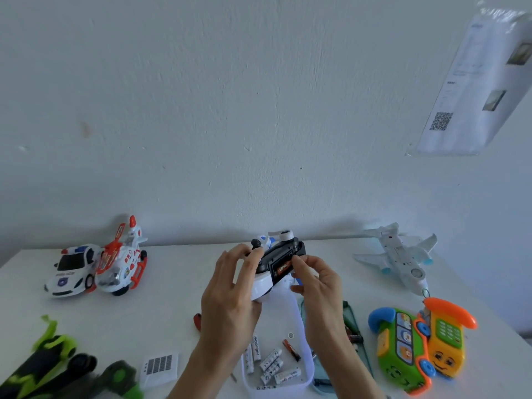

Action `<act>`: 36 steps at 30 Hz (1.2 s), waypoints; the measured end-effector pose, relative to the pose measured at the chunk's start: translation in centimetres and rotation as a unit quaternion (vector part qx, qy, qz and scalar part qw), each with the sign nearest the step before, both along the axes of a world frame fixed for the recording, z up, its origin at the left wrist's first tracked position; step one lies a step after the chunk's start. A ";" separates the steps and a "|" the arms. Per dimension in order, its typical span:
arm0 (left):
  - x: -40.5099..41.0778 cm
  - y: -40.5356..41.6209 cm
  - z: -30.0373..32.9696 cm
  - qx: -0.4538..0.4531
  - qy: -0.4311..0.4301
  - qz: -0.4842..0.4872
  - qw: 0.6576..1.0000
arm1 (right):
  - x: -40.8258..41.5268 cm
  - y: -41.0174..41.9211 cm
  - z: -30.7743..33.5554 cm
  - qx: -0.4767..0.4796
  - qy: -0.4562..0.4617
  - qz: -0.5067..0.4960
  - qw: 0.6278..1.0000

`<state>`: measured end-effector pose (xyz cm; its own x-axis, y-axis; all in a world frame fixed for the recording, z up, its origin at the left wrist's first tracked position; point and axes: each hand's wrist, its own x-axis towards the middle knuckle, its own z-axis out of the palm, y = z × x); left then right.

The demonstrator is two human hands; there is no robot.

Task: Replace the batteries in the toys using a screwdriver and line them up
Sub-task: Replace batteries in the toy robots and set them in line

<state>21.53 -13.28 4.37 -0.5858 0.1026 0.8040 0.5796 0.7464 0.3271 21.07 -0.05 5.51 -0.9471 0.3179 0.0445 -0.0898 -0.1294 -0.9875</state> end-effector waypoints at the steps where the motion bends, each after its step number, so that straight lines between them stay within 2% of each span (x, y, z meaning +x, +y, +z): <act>1: 0.1 -0.3 -0.2 0.000 -0.003 0.000 1.000 | 0.1 -0.5 -0.2 -0.007 -0.004 -0.003 1.000; 6: 0.2 -1.3 -1.3 -0.015 -0.016 0.002 1.000 | 1.2 -2.4 -0.9 0.005 -0.011 0.007 1.000; 9: 0.3 -1.5 -1.8 -0.006 -0.029 0.004 1.000 | 1.6 -2.8 -0.7 -0.028 0.003 0.018 0.999; 13: 0.6 -1.0 -1.7 0.017 -0.027 0.008 0.999 | 1.9 -2.4 -0.6 -0.025 0.030 -0.008 0.999; 25: 1.1 2.5 -1.1 0.044 -0.033 -0.005 0.998 | 2.2 1.1 -0.3 -0.055 0.034 -0.050 0.997; 36: 0.9 4.7 -1.2 0.008 0.018 0.018 1.000 | 1.7 3.6 -0.1 -0.078 0.021 -0.015 0.997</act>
